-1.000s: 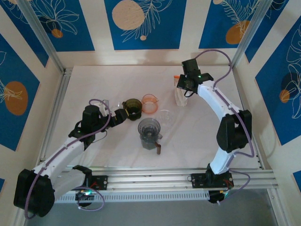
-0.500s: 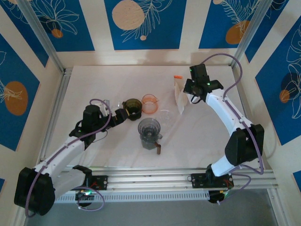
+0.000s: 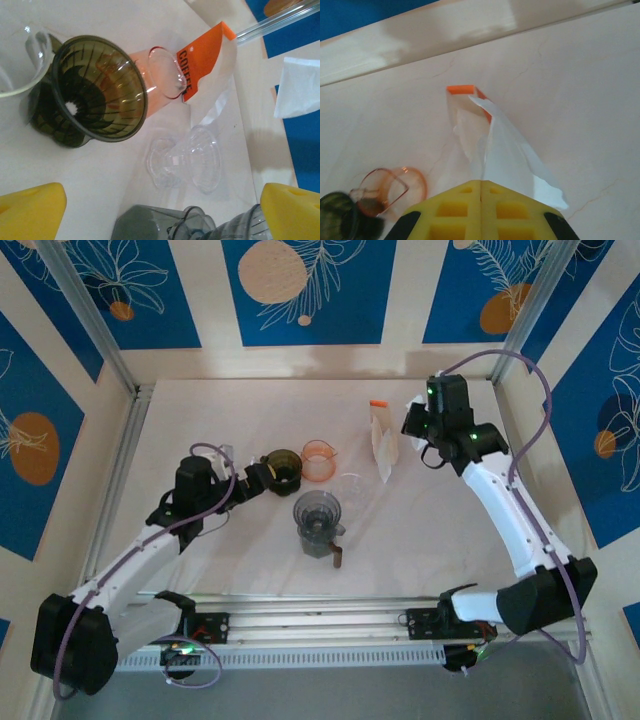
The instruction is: Place the coffee filter in the dripper
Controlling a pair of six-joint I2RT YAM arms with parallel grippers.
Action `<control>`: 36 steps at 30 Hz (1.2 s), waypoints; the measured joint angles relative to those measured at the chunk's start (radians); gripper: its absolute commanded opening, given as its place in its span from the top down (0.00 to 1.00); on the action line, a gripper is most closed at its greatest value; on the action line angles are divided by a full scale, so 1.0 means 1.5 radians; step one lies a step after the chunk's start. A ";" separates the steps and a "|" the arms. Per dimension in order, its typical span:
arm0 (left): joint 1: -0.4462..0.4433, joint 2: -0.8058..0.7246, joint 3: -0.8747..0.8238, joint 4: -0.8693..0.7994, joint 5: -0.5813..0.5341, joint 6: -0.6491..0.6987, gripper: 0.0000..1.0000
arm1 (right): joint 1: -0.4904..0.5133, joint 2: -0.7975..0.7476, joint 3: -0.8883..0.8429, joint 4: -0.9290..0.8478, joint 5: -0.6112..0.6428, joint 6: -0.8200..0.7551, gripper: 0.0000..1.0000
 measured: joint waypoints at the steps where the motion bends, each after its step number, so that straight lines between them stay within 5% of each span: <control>1: 0.000 0.000 0.006 -0.003 0.003 0.000 0.01 | 0.009 -0.013 0.000 -0.009 -0.014 0.001 1.00; 10: 0.000 -0.002 0.048 -0.053 0.041 0.021 0.04 | 0.149 -0.088 0.079 -0.150 -0.160 0.026 1.00; 20: 0.000 -0.039 0.048 -0.089 0.063 0.035 0.04 | 0.348 -0.019 0.191 -0.313 -0.251 0.089 1.00; 36: 0.000 -0.039 0.049 -0.088 0.105 0.051 0.07 | 0.402 0.173 0.370 -0.488 -0.225 0.117 1.00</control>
